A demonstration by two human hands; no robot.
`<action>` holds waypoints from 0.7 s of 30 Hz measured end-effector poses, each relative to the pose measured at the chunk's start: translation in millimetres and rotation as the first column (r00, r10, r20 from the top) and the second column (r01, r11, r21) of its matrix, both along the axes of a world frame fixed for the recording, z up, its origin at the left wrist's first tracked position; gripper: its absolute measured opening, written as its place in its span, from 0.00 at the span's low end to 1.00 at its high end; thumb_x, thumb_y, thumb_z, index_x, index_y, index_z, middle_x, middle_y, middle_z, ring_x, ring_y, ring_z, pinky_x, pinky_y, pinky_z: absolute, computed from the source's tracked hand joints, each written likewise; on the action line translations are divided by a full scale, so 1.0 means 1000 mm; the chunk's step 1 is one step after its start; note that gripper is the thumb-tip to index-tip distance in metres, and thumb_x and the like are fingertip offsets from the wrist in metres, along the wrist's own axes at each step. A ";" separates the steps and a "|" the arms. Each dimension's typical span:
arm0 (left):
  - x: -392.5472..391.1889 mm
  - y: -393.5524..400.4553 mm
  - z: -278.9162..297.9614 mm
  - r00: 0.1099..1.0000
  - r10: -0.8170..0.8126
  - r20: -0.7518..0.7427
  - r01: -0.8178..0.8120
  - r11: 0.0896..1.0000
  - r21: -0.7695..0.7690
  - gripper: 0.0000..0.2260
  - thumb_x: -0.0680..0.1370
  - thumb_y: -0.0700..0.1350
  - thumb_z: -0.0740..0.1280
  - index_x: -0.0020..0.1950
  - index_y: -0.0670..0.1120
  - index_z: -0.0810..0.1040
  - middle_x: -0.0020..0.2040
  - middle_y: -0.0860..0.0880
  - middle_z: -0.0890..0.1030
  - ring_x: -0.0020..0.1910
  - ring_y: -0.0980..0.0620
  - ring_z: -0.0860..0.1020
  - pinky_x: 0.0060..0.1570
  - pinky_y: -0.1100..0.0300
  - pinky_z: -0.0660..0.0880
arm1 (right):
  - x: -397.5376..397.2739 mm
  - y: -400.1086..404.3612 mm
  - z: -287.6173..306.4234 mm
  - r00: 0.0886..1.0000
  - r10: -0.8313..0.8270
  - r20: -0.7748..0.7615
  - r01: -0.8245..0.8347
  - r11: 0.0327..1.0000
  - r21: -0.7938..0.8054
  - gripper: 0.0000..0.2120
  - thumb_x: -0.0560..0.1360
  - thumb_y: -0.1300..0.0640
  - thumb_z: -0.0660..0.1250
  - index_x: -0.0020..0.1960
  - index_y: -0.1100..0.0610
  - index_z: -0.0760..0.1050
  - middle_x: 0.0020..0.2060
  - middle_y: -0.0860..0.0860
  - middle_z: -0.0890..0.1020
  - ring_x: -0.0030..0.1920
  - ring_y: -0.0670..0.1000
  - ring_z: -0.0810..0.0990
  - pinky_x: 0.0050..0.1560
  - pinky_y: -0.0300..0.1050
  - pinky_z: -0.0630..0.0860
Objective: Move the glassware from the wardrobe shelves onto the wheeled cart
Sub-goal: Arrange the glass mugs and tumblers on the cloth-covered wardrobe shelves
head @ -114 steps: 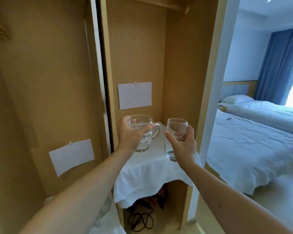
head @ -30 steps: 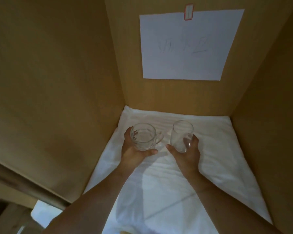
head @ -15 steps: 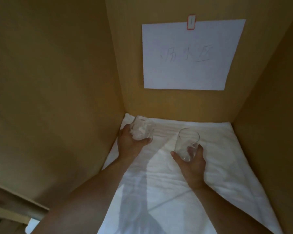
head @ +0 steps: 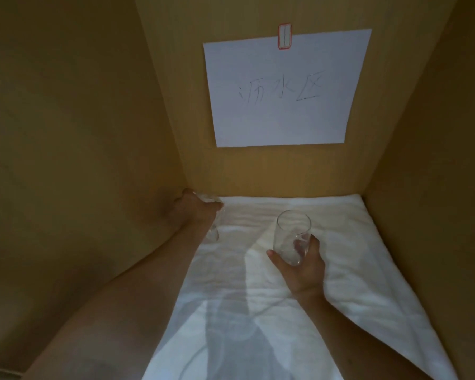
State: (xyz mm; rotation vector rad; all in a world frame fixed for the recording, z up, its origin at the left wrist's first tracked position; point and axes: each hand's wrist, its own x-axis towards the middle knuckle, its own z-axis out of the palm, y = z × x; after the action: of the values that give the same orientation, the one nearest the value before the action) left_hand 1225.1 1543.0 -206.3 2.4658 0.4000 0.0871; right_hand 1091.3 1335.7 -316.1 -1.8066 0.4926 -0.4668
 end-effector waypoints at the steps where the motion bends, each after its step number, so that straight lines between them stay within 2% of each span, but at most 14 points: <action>1: -0.001 -0.001 0.001 0.999 0.034 -0.016 -0.033 0.997 0.073 0.32 0.69 0.65 0.74 0.66 0.48 0.74 0.62 0.43 0.79 0.62 0.40 0.78 0.56 0.50 0.75 | 0.000 0.000 0.000 1.000 0.004 -0.003 -0.004 1.000 0.001 0.45 0.57 0.43 0.85 0.67 0.52 0.68 0.56 0.46 0.79 0.59 0.46 0.79 0.58 0.40 0.75; 4: -0.006 -0.003 0.000 0.999 0.024 -0.041 -0.016 0.985 0.174 0.33 0.72 0.66 0.72 0.69 0.48 0.71 0.63 0.40 0.76 0.62 0.39 0.76 0.54 0.50 0.74 | 0.001 -0.001 0.000 1.000 0.012 -0.007 -0.012 1.000 0.000 0.46 0.56 0.41 0.85 0.67 0.51 0.68 0.55 0.46 0.79 0.59 0.45 0.79 0.57 0.37 0.74; 6: -0.003 -0.001 -0.001 0.998 -0.019 -0.053 0.026 0.989 0.144 0.33 0.74 0.64 0.71 0.72 0.48 0.68 0.66 0.39 0.74 0.63 0.38 0.75 0.58 0.48 0.74 | 0.001 -0.002 0.000 1.000 0.010 -0.004 -0.010 1.000 -0.006 0.45 0.57 0.41 0.85 0.67 0.51 0.68 0.55 0.46 0.79 0.58 0.45 0.79 0.55 0.35 0.73; 10: 0.001 0.001 0.000 0.996 -0.075 -0.039 0.076 0.997 0.014 0.34 0.77 0.57 0.72 0.78 0.51 0.63 0.73 0.41 0.67 0.71 0.37 0.68 0.68 0.43 0.69 | 0.000 -0.002 -0.001 1.000 0.011 0.004 -0.011 1.000 -0.005 0.44 0.56 0.41 0.85 0.65 0.49 0.68 0.54 0.45 0.79 0.58 0.45 0.80 0.52 0.30 0.72; 16: 0.007 -0.002 -0.001 0.992 -0.098 -0.079 0.098 0.995 -0.009 0.31 0.77 0.51 0.67 0.77 0.45 0.62 0.75 0.42 0.64 0.71 0.37 0.65 0.68 0.45 0.68 | -0.001 -0.002 -0.001 1.000 0.015 0.004 -0.016 1.000 0.005 0.44 0.56 0.37 0.83 0.65 0.47 0.68 0.56 0.45 0.80 0.59 0.45 0.80 0.49 0.24 0.70; 21: 0.015 0.003 -0.007 0.992 -0.129 -0.001 0.128 0.987 -0.096 0.38 0.75 0.54 0.74 0.79 0.46 0.60 0.73 0.41 0.68 0.70 0.38 0.71 0.65 0.45 0.74 | -0.001 -0.002 -0.001 1.000 0.004 0.000 -0.004 1.000 -0.001 0.44 0.55 0.35 0.82 0.64 0.46 0.67 0.56 0.45 0.80 0.59 0.46 0.80 0.45 0.19 0.69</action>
State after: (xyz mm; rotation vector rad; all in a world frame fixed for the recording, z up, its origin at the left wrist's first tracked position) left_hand 1240.2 1545.5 -213.3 2.3909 0.2419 0.0051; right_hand 1089.8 1333.6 -316.8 -1.8086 0.4887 -0.4639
